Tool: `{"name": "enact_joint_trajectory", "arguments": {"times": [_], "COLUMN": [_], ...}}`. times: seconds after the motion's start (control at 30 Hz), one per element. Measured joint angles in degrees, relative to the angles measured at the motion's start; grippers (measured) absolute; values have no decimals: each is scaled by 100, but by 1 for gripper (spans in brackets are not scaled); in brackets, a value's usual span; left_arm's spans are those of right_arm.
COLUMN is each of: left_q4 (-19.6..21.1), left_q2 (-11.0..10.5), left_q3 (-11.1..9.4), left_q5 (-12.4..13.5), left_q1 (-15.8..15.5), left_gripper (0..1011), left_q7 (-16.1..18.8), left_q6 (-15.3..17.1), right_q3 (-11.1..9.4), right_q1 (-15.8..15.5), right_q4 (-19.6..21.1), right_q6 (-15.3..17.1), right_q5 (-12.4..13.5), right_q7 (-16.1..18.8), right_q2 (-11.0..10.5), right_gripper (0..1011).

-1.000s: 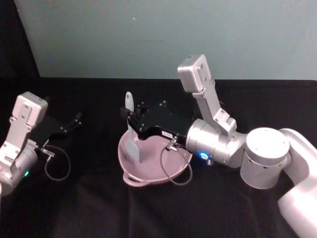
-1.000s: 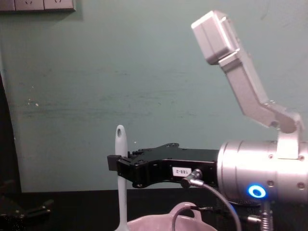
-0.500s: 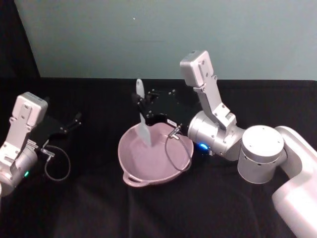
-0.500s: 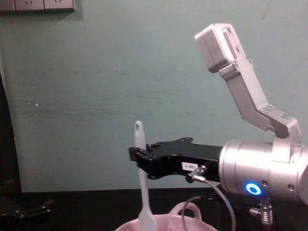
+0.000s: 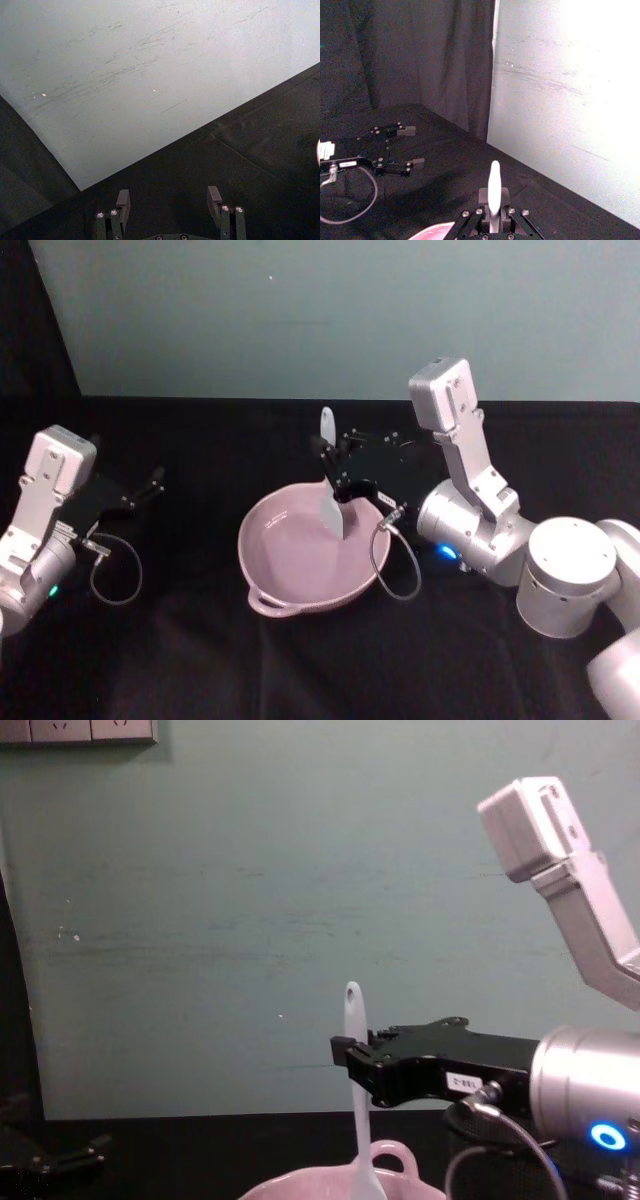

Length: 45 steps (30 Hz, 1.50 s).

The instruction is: Use the one hand to pick up the spoon and stir the clear water in the bowl.

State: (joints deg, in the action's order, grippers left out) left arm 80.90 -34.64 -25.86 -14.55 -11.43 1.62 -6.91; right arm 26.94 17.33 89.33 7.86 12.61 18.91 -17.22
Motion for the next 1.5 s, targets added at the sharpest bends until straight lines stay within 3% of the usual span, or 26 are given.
{"name": "enact_joint_trajectory", "arguments": {"times": [0.23,0.43,0.77,1.0,1.3,1.5], "left_q4": [0,0,0,0,0,0], "left_q2": [0,0,0,0,0,0], "left_q3": [0,0,0,0,0,0], "left_q5": [0,0,0,0,0,0], "left_q1": [0,0,0,0,0,0], "left_gripper": [1011,1011,1011,1011,1011,1011], "left_q7": [0,0,0,0,0,0], "left_q6": [0,0,0,0,0,0], "right_q3": [-46,39,254,286,140,11], "right_q1": [-258,-395,-171,81,247,171], "right_q4": [353,477,20,-300,-587,-512], "right_q6": [106,96,-59,-147,-213,-196], "right_q5": [15,48,62,5,-79,-114], "right_q7": [90,171,278,277,154,79], "right_q2": [-59,11,349,504,534,447], "right_gripper": [116,114,114,114,114,116]}}
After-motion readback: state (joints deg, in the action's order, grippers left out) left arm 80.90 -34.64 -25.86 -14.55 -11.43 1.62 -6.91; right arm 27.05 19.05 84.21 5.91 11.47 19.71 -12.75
